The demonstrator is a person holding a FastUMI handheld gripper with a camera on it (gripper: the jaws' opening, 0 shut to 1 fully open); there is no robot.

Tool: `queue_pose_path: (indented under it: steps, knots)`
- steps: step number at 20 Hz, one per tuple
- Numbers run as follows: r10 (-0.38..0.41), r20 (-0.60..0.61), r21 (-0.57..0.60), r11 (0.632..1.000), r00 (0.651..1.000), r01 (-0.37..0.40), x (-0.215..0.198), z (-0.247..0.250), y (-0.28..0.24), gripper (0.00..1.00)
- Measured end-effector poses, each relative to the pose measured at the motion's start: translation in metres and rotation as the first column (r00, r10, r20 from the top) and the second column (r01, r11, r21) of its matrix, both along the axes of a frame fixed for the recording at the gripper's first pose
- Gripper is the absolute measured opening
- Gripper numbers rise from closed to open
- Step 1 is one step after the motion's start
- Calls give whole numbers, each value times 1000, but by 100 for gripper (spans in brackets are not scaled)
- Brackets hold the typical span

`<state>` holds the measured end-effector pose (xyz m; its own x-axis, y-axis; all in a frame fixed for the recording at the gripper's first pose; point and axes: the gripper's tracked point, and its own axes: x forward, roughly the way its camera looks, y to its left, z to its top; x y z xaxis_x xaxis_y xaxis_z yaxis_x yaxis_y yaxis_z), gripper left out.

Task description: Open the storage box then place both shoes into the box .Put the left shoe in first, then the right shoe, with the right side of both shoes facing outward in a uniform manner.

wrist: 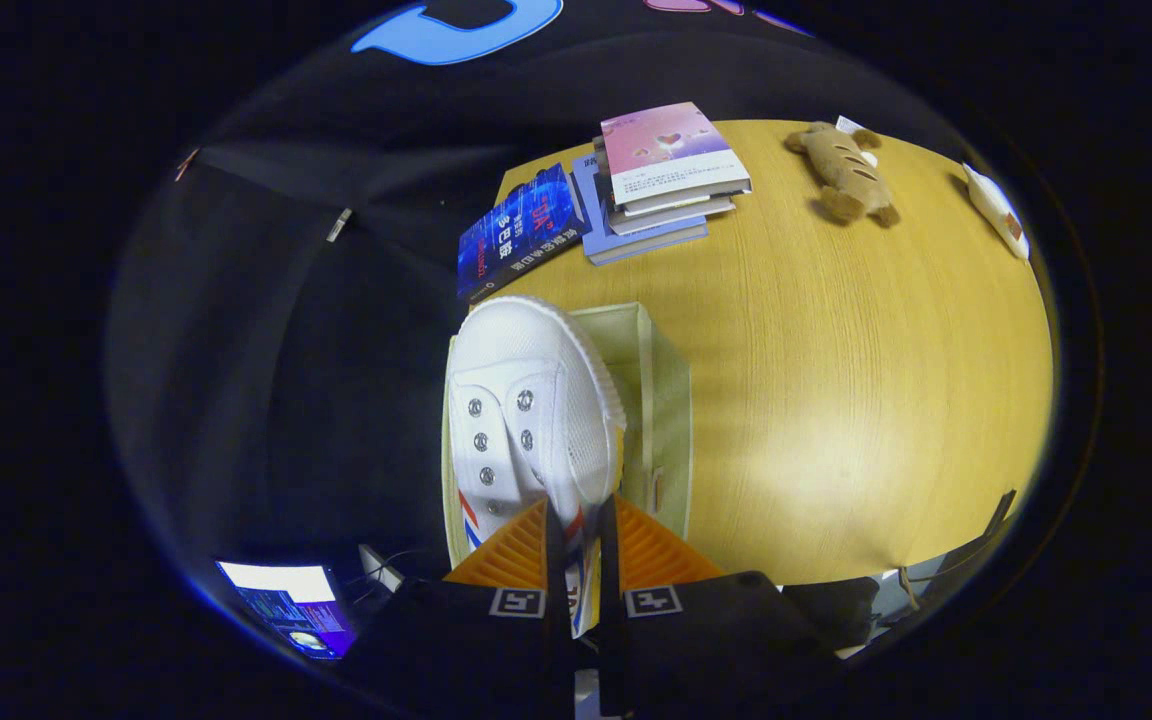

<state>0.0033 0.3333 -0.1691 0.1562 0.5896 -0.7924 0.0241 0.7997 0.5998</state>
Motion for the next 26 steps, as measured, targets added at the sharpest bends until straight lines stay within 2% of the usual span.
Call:
queue_pose_path:
  steps: [2,4,5,6,9,10,18,23,26]
  knots:
    - [15,-11,-27,1000,1000,-16,-2,-8,4,14]
    - [31,-24,13,999,999,-30,-6,-6,14,25]
    - [27,-34,51,998,999,-25,-6,-1,21,35]
    - [20,-34,64,998,999,-18,-5,2,19,34]
    - [31,0,46,998,1000,-31,-1,-1,12,90]
    - [26,8,39,999,1000,-26,0,0,9,98]
    - [3,122,54,998,993,-10,-12,10,-14,98]
    - [-67,251,67,996,966,52,-18,27,-53,98]
    - [-93,314,36,996,945,86,-19,27,-91,98]
